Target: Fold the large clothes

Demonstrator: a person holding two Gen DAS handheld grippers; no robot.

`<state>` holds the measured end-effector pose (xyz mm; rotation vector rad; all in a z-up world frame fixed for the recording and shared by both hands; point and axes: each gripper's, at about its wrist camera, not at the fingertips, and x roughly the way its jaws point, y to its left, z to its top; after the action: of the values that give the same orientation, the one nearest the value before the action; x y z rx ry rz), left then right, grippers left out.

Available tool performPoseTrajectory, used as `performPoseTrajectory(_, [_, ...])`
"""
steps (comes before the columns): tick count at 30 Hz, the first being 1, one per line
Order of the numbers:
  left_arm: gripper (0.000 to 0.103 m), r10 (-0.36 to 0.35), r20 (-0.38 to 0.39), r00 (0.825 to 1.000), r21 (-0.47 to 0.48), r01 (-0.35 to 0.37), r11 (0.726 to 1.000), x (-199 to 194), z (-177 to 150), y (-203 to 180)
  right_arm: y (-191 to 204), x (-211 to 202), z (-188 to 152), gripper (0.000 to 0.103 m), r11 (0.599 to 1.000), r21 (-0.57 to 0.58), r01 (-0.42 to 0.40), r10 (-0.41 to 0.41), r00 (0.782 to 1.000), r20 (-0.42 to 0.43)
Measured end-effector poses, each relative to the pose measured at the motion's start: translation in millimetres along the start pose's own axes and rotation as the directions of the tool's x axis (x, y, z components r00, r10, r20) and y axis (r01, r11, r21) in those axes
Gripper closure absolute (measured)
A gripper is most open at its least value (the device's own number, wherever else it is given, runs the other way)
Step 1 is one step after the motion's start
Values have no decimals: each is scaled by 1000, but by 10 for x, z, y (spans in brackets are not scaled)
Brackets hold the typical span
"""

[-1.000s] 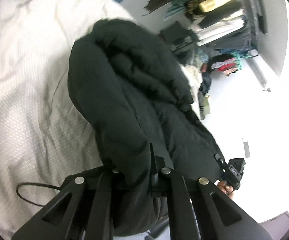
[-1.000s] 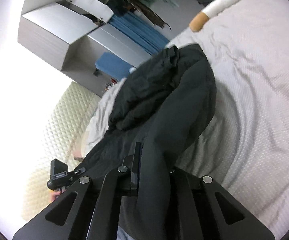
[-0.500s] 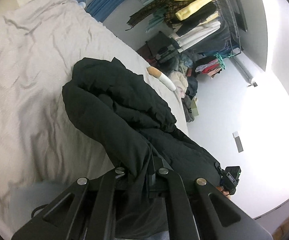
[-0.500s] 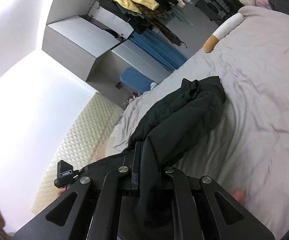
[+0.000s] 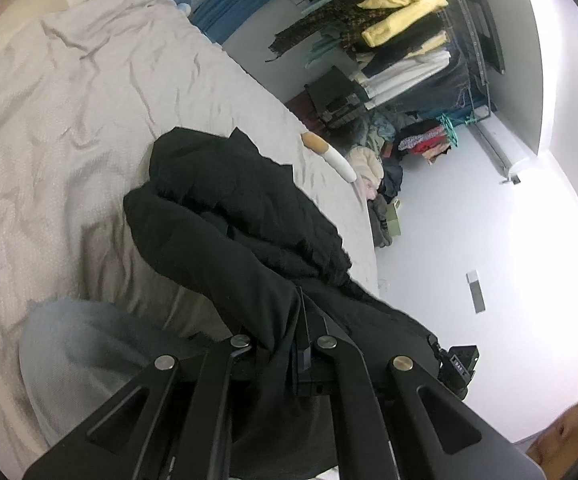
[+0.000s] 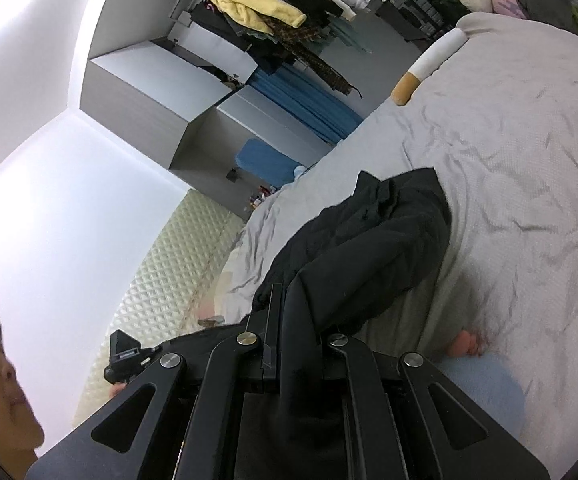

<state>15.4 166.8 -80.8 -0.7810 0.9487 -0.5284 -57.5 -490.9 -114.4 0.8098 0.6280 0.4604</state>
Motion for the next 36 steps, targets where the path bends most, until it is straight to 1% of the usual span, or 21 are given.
performPoseTrajectory(2, [101, 2, 7, 1000, 9, -2, 1000, 63, 157, -66, 1, 26, 113, 98, 1000, -6, 18, -18, 1000, 14])
performPoseTrajectory(4, [101, 10, 15, 1000, 22, -10, 1000, 130, 339, -145, -6, 127, 313, 98, 999, -1, 33, -33, 999, 28])
performPoseTrajectory(5, [101, 16, 18, 1000, 28, -16, 999, 177, 470, -203, -5, 139, 372, 98, 999, 2, 35, -35, 999, 32])
performPoseTrajectory(7, [100, 34, 24, 999, 25, -35, 999, 261, 686, -273, -47, 272, 617, 98, 999, 34, 34, -36, 998, 47])
performPoseTrajectory(9, [100, 51, 30, 998, -4, -51, 999, 360, 917, -285, -95, 366, 790, 97, 997, 64, 31, -35, 997, 63])
performPoseTrajectory(11, [100, 78, 41, 996, -50, -76, 996, 461, 1148, -263, -158, 532, 1003, 97, 993, 118, 29, -39, 996, 82])
performPoseTrajectory(13, [99, 110, 45, 993, -69, -107, 992, 589, 1359, -264, -208, 687, 1168, 97, 988, 153, 33, -48, 994, 94])
performPoseTrajectory(15, [99, 145, 51, 988, -99, -139, 985, 728, 1546, -257, -264, 894, 1365, 96, 978, 202, 46, -69, 992, 105])
performPoseTrajectory(17, [99, 183, 54, 982, -105, -177, 979, 874, 1719, -257, -316, 1054, 1521, 96, 970, 234, 69, -96, 990, 104])
performPoseTrajectory(19, [98, 228, 60, 972, -133, -218, 967, 1048, 1900, -209, -400, 1210, 1663, 96, 956, 279, 92, -124, 987, 99])
performPoseTrajectory(21, [98, 261, 54, 964, -154, -251, 956, 1208, 2032, -171, -520, 1416, 1813, 96, 935, 329, 131, -168, 982, 85])
performPoseTrajectory(23, [98, 310, 50, 949, -163, -299, 940, 1401, 2167, -154, -615, 1567, 1911, 96, 919, 358, 164, -201, 977, 68])
performPoseTrajectory(25, [97, 355, 49, 933, -154, -344, 926, 1565, 2240, -134, -773, 1735, 2003, 96, 895, 400, 201, -241, 969, 53])
performPoseTrajectory(27, [96, 400, 47, 915, -143, -390, 910, 1744, 2319, -106, -922, 1853, 2032, 95, 862, 455, 225, -274, 961, 45])
performPoseTrajectory(30, [94, 456, 31, 889, -122, -450, 885, 2025, 2437, -20, -1104, 2030, 2055, 95, 836, 480, 265, -317, 948, 29])
performPoseTrajectory(31, [94, 471, 23, 882, -115, -466, 877, 2116, 2474, 14, -1188, 2085, 2048, 95, 822, 498, 277, -331, 944, 21])
performPoseTrajectory(32, [94, 483, 12, 876, -116, -478, 870, 2209, 2511, 54, -1314, 2166, 2055, 95, 802, 521, 292, -345, 938, 6])
performPoseTrajectory(34, [94, 500, -5, 866, -121, -497, 859, 2350, 2561, 144, -1453, 2253, 2053, 95, 780, 546, 306, -359, 933, -9])
performPoseTrajectory(36, [94, 526, -17, 851, -113, -524, 844, 2519, 2611, 229, -1624, 2369, 2046, 95, 759, 563, 327, -378, 925, -28])
